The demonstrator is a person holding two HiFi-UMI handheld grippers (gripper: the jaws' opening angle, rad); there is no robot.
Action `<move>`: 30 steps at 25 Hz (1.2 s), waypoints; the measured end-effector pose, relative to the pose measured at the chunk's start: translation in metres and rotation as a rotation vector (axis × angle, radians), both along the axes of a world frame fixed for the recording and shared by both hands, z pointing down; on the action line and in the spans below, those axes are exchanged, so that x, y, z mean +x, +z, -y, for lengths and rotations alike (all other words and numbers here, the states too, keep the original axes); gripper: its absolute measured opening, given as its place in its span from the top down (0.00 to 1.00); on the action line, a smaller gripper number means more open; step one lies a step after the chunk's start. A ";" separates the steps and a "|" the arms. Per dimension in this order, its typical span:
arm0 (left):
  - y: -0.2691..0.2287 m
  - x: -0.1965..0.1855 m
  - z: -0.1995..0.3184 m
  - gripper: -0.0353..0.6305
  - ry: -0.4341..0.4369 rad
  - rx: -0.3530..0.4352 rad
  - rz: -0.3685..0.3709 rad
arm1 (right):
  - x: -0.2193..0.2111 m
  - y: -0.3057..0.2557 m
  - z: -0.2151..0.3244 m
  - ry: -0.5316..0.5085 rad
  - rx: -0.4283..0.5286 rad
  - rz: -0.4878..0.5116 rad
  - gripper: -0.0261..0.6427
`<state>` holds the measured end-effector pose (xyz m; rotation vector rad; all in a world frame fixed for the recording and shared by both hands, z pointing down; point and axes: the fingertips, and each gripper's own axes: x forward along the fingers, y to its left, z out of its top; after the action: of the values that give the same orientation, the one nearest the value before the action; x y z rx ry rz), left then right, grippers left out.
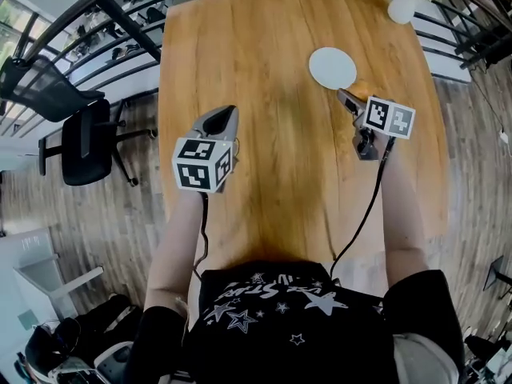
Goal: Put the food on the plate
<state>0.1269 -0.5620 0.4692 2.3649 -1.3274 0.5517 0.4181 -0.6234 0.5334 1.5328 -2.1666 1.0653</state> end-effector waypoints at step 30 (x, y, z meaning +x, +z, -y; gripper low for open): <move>0.062 0.014 0.051 0.94 0.024 -0.106 -0.010 | -0.016 0.078 0.103 -0.294 -0.054 -0.472 0.42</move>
<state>0.1406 -0.6128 0.5309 2.2981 -1.2357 0.6014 0.4024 -0.7267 0.6118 1.2363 -1.9315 0.5895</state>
